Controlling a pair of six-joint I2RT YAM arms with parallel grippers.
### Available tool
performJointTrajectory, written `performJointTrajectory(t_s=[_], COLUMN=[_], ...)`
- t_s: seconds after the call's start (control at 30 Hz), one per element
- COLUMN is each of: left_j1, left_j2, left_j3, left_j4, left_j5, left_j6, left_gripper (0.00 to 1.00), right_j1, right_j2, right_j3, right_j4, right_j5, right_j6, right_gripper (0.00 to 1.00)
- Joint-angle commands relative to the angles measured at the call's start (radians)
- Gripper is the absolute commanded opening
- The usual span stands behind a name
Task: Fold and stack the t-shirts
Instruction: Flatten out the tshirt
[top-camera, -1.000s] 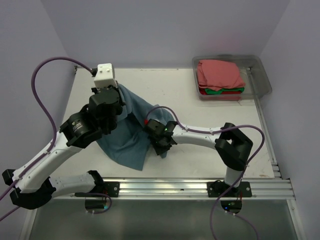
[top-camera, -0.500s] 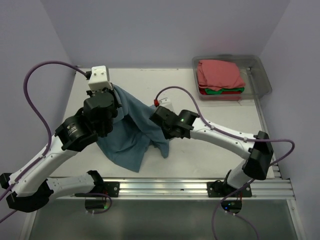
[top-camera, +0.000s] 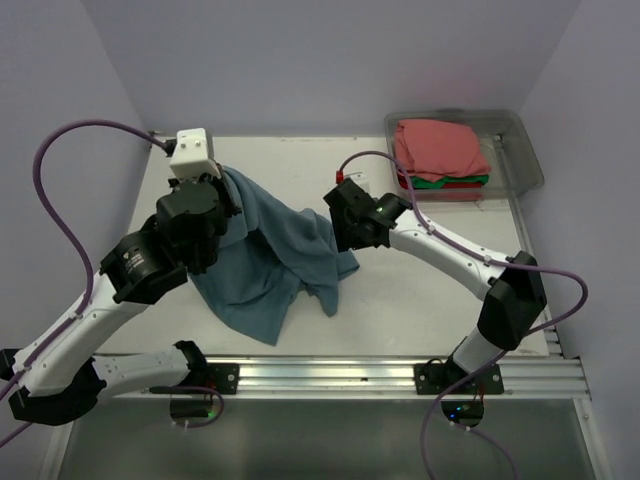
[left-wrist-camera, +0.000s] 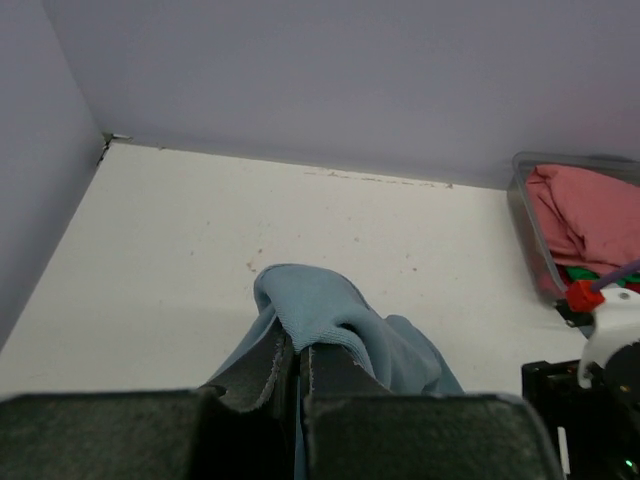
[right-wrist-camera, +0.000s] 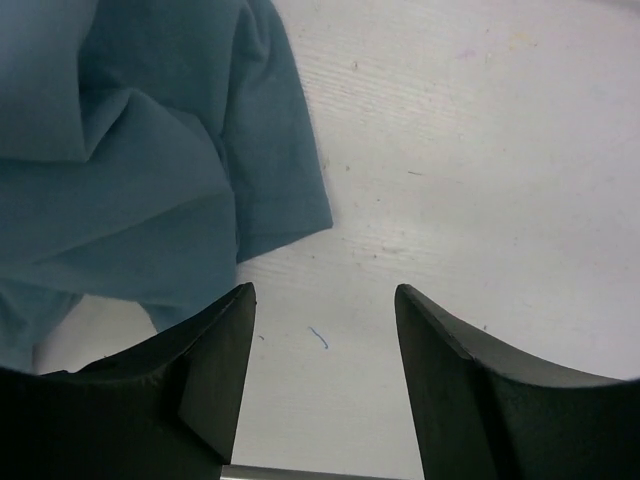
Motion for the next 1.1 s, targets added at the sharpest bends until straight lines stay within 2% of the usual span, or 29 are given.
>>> performJointTrajectory(t_s=[0.0,0.23,0.33,0.47,0.6,0.9,1.07], left_j1=[0.0,-0.001,0.0,0.0,0.0,0.0,0.0], left_j2=[0.006,0.096,0.132,0.136,0.123,0.11,0.119], left_j3=[0.122,0.3,0.352,0.365,0.334,0.193,0.17], left_j4=[0.051,0.098,0.094,0.095,0.101,0.13,0.146], left_j5=[0.082,0.267,0.296,0.3,0.269,0.149,0.145], left_j6=[0.03,0.129,0.152,0.153,0.153,0.138,0.122], left_gripper=[0.0,0.0,0.0,0.0,0.0,0.0,0.0], right_j1=[-0.026,-0.093,-0.141,-0.148,-0.141,-0.038,0.034], right_j2=[0.032,0.183,0.276,0.292,0.243,-0.079,-0.106], right_j3=[0.016,0.109,0.186,0.169,0.074,-0.179,-0.216], right_j4=[0.109,0.188,0.171,0.188,0.22,0.179,0.171], right_j5=[-0.113,-0.197,-0.286,-0.4,-0.513,-0.385,-0.371], right_j6=[-0.023,-0.051,-0.04,-0.043,-0.04,-0.005,0.012], right_gripper=[0.62,0.62,0.61,0.61,0.59,0.63,0.63])
